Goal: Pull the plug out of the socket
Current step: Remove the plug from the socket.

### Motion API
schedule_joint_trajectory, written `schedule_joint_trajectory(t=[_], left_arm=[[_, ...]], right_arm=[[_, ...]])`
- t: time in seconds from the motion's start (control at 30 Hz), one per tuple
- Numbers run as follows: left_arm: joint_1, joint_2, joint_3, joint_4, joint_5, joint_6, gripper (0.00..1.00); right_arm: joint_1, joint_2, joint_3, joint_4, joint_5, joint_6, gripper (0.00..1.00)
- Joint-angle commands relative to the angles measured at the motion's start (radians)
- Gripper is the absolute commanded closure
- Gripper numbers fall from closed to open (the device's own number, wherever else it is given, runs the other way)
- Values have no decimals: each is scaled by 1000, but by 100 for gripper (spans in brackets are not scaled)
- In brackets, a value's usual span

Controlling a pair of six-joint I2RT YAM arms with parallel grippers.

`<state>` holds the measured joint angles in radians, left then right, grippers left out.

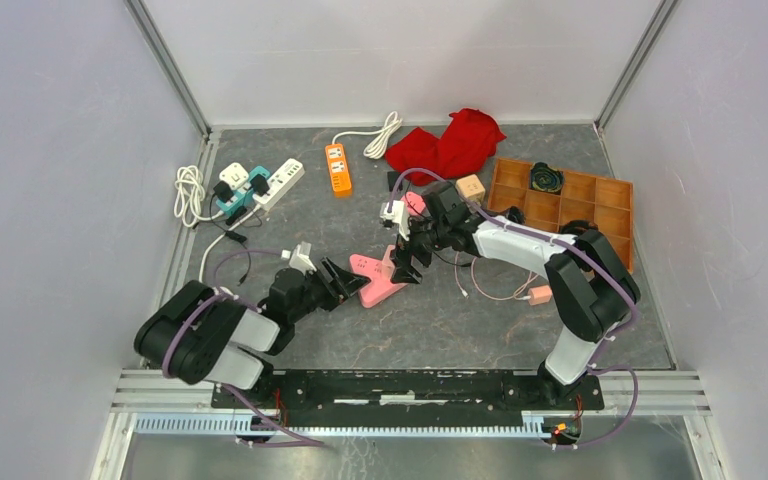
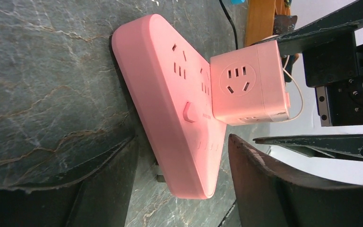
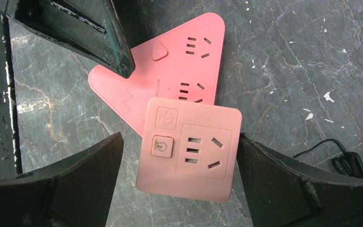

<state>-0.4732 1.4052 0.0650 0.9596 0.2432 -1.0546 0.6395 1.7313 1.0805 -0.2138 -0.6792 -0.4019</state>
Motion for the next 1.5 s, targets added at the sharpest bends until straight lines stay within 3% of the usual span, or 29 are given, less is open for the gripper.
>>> schedule_joint_trajectory(t=[0.0,0.17,0.63,0.8,0.93,1.07,1.47], left_arm=[[-11,125,-7,97,41,-47,26],[-15,252,-17,245,54,-85,34],[-16,438,10,378,78,-116,55],[-16,491,6,449,84,-138,66],[-16,517,5,510,101,-158,84],[-17,525,2,513,97,-159,97],[-15,525,-2,416,57,-99,98]], right_arm=[[5,-6,-17,66,-10,0,7],[5,-1,-23,86,-11,13,12],[11,18,-26,101,-5,34,32],[13,20,-19,85,-6,17,52],[13,16,-9,64,-9,-3,79],[13,-8,2,43,-16,-36,100],[-26,-157,-40,70,-121,-72,100]])
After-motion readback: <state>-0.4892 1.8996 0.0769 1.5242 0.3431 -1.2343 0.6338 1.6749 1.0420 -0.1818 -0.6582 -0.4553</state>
